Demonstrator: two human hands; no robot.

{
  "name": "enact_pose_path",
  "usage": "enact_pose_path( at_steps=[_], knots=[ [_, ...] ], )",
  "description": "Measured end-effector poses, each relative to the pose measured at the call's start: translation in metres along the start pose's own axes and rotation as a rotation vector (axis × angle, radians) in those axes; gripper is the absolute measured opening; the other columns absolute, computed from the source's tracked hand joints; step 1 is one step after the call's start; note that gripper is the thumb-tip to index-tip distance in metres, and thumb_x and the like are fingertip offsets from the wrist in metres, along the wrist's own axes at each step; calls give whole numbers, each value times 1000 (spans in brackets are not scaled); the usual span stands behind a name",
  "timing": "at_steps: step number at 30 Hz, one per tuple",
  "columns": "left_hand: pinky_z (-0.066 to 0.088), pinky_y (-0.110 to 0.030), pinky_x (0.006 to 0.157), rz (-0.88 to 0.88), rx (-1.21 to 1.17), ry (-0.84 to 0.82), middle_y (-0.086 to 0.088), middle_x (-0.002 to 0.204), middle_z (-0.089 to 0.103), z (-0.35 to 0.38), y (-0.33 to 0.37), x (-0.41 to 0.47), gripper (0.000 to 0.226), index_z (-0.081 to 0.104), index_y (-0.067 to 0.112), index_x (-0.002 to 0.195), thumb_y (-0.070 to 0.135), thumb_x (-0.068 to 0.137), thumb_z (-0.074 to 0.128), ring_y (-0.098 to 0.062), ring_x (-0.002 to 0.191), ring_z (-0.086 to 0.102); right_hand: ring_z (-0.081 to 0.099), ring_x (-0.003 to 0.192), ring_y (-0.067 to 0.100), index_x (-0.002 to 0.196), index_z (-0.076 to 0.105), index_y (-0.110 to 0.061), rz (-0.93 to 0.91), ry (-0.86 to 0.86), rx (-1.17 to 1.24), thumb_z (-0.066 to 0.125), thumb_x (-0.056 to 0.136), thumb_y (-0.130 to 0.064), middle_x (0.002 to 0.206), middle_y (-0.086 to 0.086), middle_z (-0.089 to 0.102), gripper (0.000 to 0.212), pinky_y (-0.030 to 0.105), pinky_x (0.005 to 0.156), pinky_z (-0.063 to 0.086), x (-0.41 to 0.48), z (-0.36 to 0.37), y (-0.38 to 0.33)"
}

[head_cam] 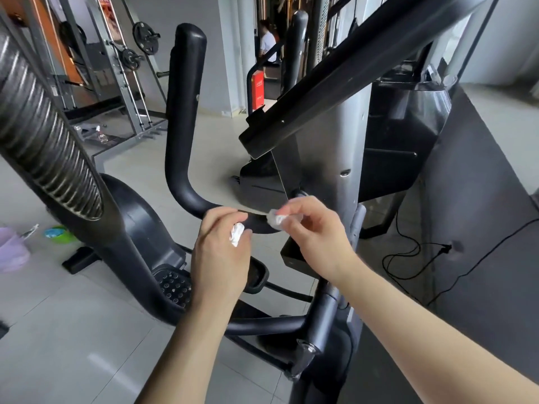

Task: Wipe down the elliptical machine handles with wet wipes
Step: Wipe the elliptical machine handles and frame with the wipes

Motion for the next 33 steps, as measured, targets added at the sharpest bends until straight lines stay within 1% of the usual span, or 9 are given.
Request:
enact_pose_path(
  at_steps=[2, 5, 8, 12, 16, 22, 27, 31, 33],
  knots=[
    [48, -29, 90, 0, 5, 7, 11, 117, 61, -4, -3, 1, 23, 74, 15, 107, 4, 87, 72, -5, 101, 59, 60, 101, 1, 88, 78, -26, -142, -84, -234, 72, 95, -17, 108, -13, 70, 13, 14, 87, 46, 15, 12, -10],
    [51, -32, 89, -1, -17, -10, 11, 115, 60, -8, -5, 2, 23, 74, 16, 106, 5, 87, 72, -5, 98, 60, 49, 96, 10, 91, 79, -25, -338, -198, -599, 65, 95, -8, 96, -11, 70, 22, 13, 83, 40, 27, 34, -7],
    [52, -35, 91, -2, -22, -12, 12, 114, 60, -8, -5, 3, 20, 73, 16, 106, 6, 88, 72, -6, 98, 61, 44, 85, 12, 89, 81, -21, -433, -89, -694, 68, 91, -2, 82, -12, 54, 23, 7, 78, 35, 31, 31, -1],
    [50, -29, 90, 20, -36, -37, 14, 117, 60, -3, 2, 0, 18, 73, 18, 106, 10, 90, 71, -5, 99, 60, 57, 83, 20, 91, 81, -14, -430, 37, -782, 69, 90, 1, 85, -1, 61, 18, 14, 76, 39, 29, 8, 5],
    [47, -22, 86, 79, -72, -137, 17, 116, 59, 17, 20, -9, 17, 72, 20, 106, 12, 91, 70, -3, 98, 59, 61, 76, 21, 90, 81, -15, -255, 55, -861, 66, 92, -1, 88, 4, 65, 20, 18, 66, 36, 22, -26, 15],
    [33, 3, 84, 54, -159, -364, 20, 110, 62, 74, 35, -31, 16, 73, 23, 106, 18, 90, 74, 11, 95, 53, 60, 75, 5, 94, 80, -21, 42, 129, -727, 69, 92, -9, 86, -10, 68, 16, 12, 71, 45, -26, -100, 47],
    [44, -17, 88, -33, -165, -537, 16, 107, 65, 136, 43, -52, 16, 73, 25, 105, 22, 89, 75, -1, 98, 58, 68, 71, 26, 92, 78, -23, 213, 222, -479, 75, 93, -21, 77, 1, 75, 4, 38, 71, 56, -57, -158, 86],
    [48, -14, 82, -251, -209, -655, 15, 103, 69, 181, 61, -67, 18, 75, 30, 102, 30, 85, 77, -3, 96, 63, 69, 78, 30, 92, 77, -18, 272, 244, -351, 69, 95, -8, 75, 3, 76, 13, 35, 77, 55, -72, -197, 103],
    [52, -33, 74, -389, -257, -729, 10, 86, 70, 206, 72, -74, 13, 72, 31, 91, 30, 78, 72, -16, 79, 63, 69, 81, 30, 92, 75, -15, 313, 217, -267, 66, 95, -7, 69, 5, 75, 13, 33, 79, 55, -75, -218, 110]
  ],
)
Point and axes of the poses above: each hand's wrist, its own x-axis towards the middle knuckle, its own z-axis out of the palm, y = z × x, the point moved 4 cm from there along x, towards the middle knuckle
